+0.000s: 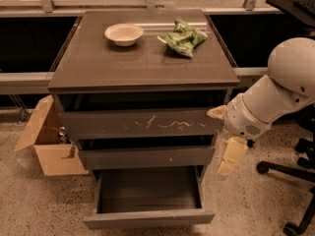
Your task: Close bottom drawer
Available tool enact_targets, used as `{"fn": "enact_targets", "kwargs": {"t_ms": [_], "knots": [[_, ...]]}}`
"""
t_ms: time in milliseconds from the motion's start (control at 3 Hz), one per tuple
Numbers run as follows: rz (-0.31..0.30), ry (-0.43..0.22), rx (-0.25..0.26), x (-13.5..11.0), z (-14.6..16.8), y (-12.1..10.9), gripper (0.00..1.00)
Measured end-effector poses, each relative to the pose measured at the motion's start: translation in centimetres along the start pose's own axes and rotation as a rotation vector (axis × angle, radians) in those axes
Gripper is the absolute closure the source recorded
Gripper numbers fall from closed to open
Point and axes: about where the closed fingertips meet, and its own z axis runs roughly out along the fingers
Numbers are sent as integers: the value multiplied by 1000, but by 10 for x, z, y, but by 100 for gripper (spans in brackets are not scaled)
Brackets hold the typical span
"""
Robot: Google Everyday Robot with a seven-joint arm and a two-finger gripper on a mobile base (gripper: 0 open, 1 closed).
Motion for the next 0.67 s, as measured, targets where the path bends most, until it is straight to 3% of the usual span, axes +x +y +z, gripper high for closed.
{"fn": "enact_targets", "kwargs": {"t_ms": [333, 667], "knots": [[0, 0, 0, 0, 0, 0, 0], [-16, -19, -78, 21, 64, 14, 0]]}}
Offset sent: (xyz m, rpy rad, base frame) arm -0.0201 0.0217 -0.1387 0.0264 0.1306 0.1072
